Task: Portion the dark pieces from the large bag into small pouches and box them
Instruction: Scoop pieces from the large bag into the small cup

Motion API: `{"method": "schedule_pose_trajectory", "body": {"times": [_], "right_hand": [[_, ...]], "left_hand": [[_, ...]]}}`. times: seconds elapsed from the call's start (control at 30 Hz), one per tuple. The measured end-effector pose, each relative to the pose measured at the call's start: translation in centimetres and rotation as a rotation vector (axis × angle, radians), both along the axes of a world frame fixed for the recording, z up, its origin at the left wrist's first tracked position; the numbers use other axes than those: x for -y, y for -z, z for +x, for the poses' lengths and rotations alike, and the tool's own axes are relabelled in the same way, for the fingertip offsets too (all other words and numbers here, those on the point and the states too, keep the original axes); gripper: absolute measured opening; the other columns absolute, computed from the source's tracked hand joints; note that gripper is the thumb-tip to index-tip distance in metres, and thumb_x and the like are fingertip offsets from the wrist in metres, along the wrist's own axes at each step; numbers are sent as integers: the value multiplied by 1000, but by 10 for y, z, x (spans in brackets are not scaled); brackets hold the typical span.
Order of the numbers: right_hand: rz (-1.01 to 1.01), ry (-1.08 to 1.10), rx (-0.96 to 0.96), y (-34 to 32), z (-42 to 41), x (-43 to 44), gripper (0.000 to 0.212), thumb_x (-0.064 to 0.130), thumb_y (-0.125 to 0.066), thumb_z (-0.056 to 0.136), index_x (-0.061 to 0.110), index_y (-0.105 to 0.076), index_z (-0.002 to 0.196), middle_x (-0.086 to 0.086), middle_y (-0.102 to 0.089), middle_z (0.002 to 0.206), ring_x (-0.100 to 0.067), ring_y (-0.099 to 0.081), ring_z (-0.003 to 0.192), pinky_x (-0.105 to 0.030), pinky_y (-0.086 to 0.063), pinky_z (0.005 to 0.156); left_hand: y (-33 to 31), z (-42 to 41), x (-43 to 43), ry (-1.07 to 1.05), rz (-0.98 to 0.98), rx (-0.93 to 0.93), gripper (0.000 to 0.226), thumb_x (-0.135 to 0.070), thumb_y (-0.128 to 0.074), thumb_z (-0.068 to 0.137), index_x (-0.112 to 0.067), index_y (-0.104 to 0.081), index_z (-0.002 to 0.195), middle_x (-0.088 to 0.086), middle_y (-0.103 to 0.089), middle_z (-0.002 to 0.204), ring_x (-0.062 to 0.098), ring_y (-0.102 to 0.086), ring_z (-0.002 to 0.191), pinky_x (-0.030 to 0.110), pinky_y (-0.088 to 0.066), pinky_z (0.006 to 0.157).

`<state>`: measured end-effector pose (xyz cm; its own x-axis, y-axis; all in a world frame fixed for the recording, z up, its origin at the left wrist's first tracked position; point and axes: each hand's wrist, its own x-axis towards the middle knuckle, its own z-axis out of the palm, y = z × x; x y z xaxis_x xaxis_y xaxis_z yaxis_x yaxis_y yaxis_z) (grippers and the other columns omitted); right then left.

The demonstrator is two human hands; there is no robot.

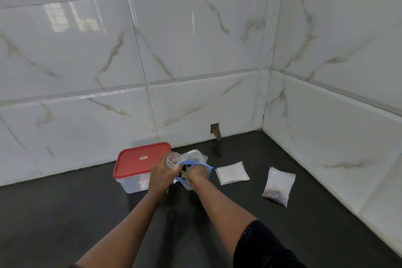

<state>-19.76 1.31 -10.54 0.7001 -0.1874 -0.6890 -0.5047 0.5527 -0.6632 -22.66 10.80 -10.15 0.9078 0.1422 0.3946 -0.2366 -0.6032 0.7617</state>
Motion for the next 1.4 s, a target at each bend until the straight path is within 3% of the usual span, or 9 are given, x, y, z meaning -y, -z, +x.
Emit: {"method": "schedule_pose_trajectory", "body": {"times": [0.07,0.27,0.4,0.6,0.8,0.97,1.13,1.27,1.4], "right_hand": [[-102,-104,25,3,5,0,25,16,-40,99,9,-62,109,-14,-65,110,-28,-65,94,-32,-54,58],[-419,-264,128,1,-2,10,31,17,-45,97,7,-58,123,-9,-62,115,-24,-62,104,-33,-53,93],[-568,-346,141,-5,-7,21,34,17,-48,96,4,-54,126,-12,-59,123,-26,-59,111,-36,-51,96],[-602,-368,145,-16,-11,36,36,10,-50,94,1,-51,129,-16,-54,129,-28,-58,115,-36,-52,96],[-684,-303,135,-31,-11,66,29,2,-46,93,-1,-59,119,-16,-59,120,-29,-65,103,-37,-57,86],[-666,-282,122,-45,-19,101,20,-4,-48,90,-5,-63,104,-12,-53,83,-32,-67,92,-39,-59,77],[-815,-383,95,-59,-22,124,8,-2,-59,83,-1,-62,90,-18,-64,92,-27,-69,86,-34,-58,82],[-814,-446,99,-81,-28,140,22,-4,-46,88,-8,-65,99,-16,-57,71,-21,-56,50,-25,-51,53],[-838,-394,175,-99,-36,147,29,-5,-41,87,-10,-65,102,-19,-57,67,-19,-53,44,-25,-48,46]], "left_hand": [[0,1,1,-14,10,8,35,-16,-76,77,-8,-61,108,-1,-63,92,12,-57,81,4,-37,65],[1,3,7,-12,12,0,36,-17,-76,77,-10,-61,109,3,-66,96,13,-57,84,10,-38,66],[3,3,14,-27,14,-25,37,-21,-75,77,-13,-60,111,4,-66,99,14,-58,86,20,-41,72],[5,6,22,-69,44,-74,42,-31,-73,78,-17,-58,114,4,-67,103,19,-60,90,32,-49,77],[0,10,36,-110,97,-132,46,-38,-68,80,-19,-52,119,5,-66,109,23,-61,96,43,-51,84],[-6,10,49,-129,80,-226,52,-40,-68,79,-20,-48,123,4,-62,115,26,-58,104,47,-45,92],[-5,9,58,-142,64,-284,60,-42,-69,77,-18,-45,127,5,-60,121,26,-55,111,49,-42,96],[-5,8,63,-173,-4,-318,62,-40,-70,78,-16,-44,129,6,-57,124,27,-52,114,50,-36,97],[-3,5,69,-185,13,-334,62,-38,-69,79,-17,-43,131,6,-56,127,26,-52,115,46,-37,95]]}}
